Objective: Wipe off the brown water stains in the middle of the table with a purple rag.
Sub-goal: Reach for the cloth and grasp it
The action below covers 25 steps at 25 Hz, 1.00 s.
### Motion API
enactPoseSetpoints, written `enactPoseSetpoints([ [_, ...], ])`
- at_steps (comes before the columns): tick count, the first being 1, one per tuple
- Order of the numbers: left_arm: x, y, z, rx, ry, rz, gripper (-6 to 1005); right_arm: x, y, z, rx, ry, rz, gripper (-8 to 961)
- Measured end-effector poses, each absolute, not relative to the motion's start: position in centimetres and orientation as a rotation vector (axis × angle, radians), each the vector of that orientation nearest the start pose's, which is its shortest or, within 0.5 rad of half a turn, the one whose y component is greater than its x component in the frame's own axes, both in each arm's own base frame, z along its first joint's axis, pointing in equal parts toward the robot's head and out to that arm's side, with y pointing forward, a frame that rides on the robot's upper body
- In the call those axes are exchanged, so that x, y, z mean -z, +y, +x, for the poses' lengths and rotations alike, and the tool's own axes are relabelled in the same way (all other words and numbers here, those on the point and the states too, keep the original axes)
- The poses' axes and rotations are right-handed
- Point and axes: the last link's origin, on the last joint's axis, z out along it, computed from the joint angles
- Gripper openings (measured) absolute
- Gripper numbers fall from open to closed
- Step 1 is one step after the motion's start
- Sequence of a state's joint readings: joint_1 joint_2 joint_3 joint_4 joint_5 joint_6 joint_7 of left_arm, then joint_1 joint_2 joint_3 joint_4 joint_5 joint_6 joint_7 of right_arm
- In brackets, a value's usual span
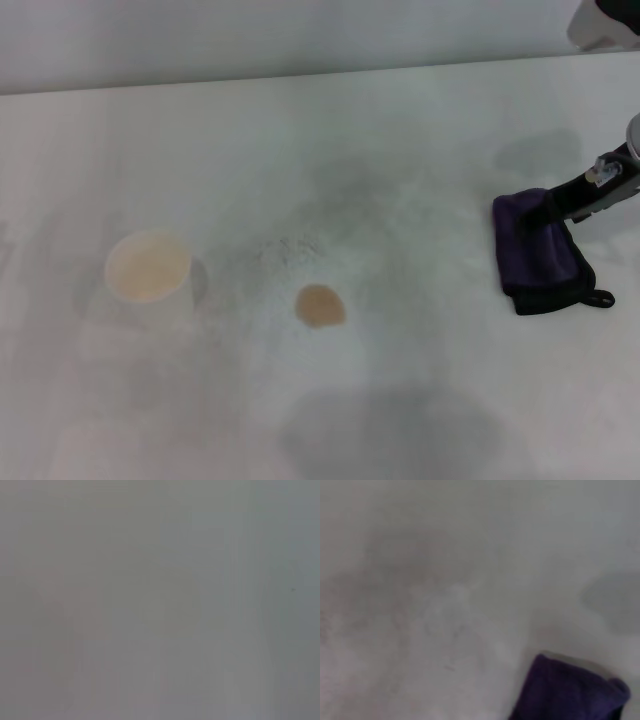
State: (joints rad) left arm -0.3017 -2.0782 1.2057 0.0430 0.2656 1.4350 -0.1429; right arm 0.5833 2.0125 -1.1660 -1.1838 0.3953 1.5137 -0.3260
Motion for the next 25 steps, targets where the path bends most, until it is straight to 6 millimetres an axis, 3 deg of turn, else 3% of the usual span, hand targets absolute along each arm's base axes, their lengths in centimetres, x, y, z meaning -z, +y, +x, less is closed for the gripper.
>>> enactPoseSetpoints([
  [13,-2.4,27.5,-36.7,0.624,-0.387,-1.513,850,-3.2,38.1,27.2,0.561,1.471,-2.074,810],
  [23,-2.5,27.5,-36.7,0.606,-0.368,-1.514,850,-2.8,38.3,27.9,0.614,1.454,-2.045,802],
  [25,-2.5,27.5,-36.7,0.604,-0.366,-1.514,850,-2.5,38.4,28.0,0.622,1.460,-2.047,758],
])
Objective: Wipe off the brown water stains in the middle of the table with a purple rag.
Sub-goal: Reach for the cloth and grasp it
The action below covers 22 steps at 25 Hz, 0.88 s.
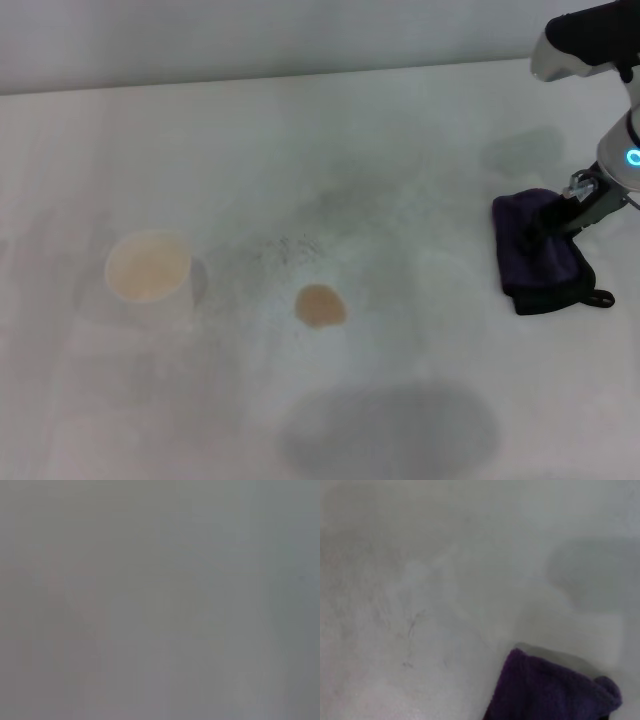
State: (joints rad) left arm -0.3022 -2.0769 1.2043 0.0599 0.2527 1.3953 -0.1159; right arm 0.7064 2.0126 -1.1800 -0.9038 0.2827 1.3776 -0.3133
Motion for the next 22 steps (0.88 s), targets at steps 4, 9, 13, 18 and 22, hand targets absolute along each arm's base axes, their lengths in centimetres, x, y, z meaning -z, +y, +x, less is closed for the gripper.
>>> enactPoseSetpoints([
  [4,-2.5,27.5,-36.7,0.604,-0.365,-1.515,850,-1.7,38.5,27.9,0.655,1.451,-2.062,669],
  [9,-2.3,27.4,-36.7,0.603,-0.366,-1.522,850,-1.3,38.7,27.6,0.682,1.419,-2.076,558],
  [13,-2.3,27.3,-36.7,0.602,-0.369,-1.523,850,-1.2,38.8,27.2,0.695,1.389,-2.087,470],
  [18,-2.2,27.2,-36.7,0.604,-0.372,-1.518,850,-1.2,39.0,27.0,0.731,1.341,-2.092,321],
  [22,-2.3,27.2,-36.7,0.607,-0.370,-1.515,850,-1.0,39.0,26.9,0.752,1.316,-2.097,207],
])
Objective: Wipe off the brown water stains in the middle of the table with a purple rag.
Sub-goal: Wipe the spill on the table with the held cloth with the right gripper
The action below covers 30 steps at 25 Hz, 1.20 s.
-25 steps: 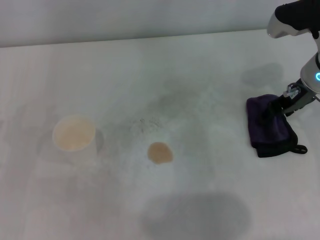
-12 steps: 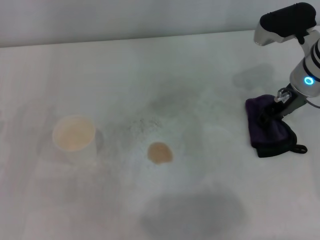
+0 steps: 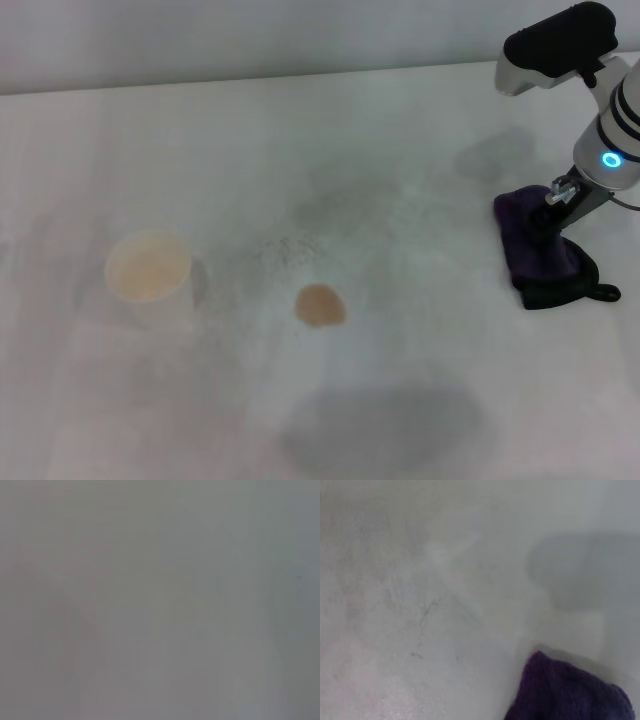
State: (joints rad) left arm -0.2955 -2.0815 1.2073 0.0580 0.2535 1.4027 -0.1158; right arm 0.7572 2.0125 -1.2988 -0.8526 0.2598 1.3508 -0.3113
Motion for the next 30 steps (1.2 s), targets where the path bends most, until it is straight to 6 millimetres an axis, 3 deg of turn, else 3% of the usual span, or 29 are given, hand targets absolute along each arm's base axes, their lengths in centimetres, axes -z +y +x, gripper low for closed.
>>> enactPoseSetpoints([
  [3,-2.3,27.4,-36.6,0.610,-0.367,-1.515,850,-0.8,39.0,26.4,0.758,1.297,-2.116,124],
  [11,-2.3,27.8,-36.3,0.616,-0.365,-1.517,849,1.8,38.5,23.1,0.750,1.161,-2.275,114],
  [19,-2.2,28.3,-35.9,0.627,-0.354,-1.525,849,5.6,38.0,18.2,0.739,0.915,-2.476,115],
  [30,-2.0,28.6,-35.5,0.641,-0.344,-1.542,849,11.3,34.4,12.5,0.728,0.719,-2.787,114],
])
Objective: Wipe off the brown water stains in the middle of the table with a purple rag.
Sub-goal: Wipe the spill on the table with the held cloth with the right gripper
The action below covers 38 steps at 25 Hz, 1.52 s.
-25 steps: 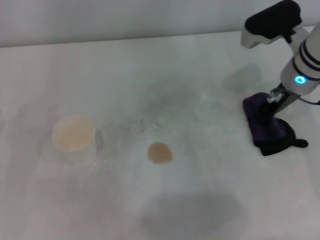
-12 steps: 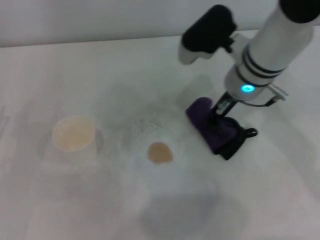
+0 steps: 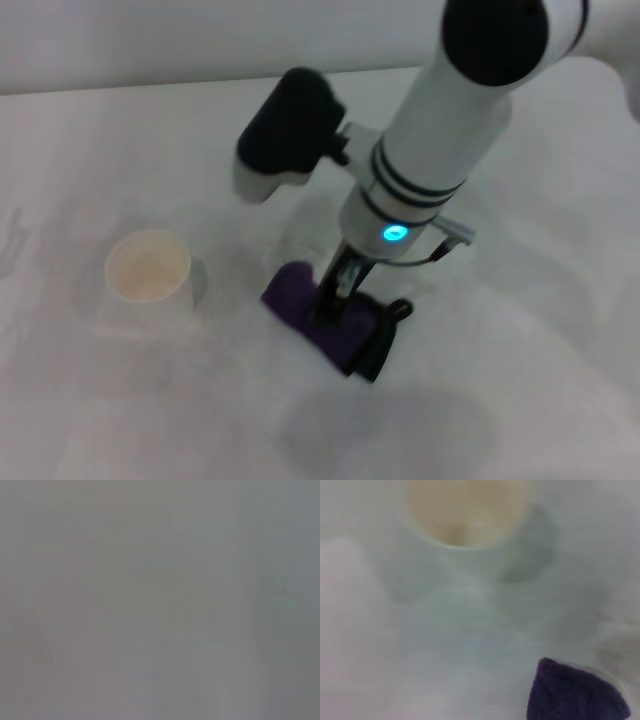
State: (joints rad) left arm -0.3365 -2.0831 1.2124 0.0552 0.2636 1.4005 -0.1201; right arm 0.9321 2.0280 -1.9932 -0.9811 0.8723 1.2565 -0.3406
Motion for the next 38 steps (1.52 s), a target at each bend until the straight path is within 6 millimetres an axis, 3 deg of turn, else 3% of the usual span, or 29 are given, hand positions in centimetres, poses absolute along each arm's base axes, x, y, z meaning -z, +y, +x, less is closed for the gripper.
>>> enactPoseSetpoints([
  [5,-1.7,28.5,-35.5,0.643,-0.348,-1.548,849,12.9,33.0,11.4,0.762,0.664,-2.881,115],
  [9,-1.7,28.2,-35.6,0.638,-0.355,-1.548,849,13.2,34.0,11.9,0.800,0.661,-2.825,115],
  [18,-1.5,27.9,-35.9,0.628,-0.366,-1.549,849,10.4,37.8,13.2,0.874,0.695,-2.601,114],
  [22,-1.5,27.9,-35.9,0.626,-0.369,-1.550,850,9.4,38.5,13.3,0.929,0.684,-2.536,113],
  [33,-1.4,28.0,-35.8,0.632,-0.366,-1.557,850,12.5,33.6,11.4,0.975,0.694,-2.832,112],
  [38,-1.2,27.9,-35.8,0.631,-0.368,-1.564,850,12.9,33.2,10.1,0.941,0.640,-2.890,112],
])
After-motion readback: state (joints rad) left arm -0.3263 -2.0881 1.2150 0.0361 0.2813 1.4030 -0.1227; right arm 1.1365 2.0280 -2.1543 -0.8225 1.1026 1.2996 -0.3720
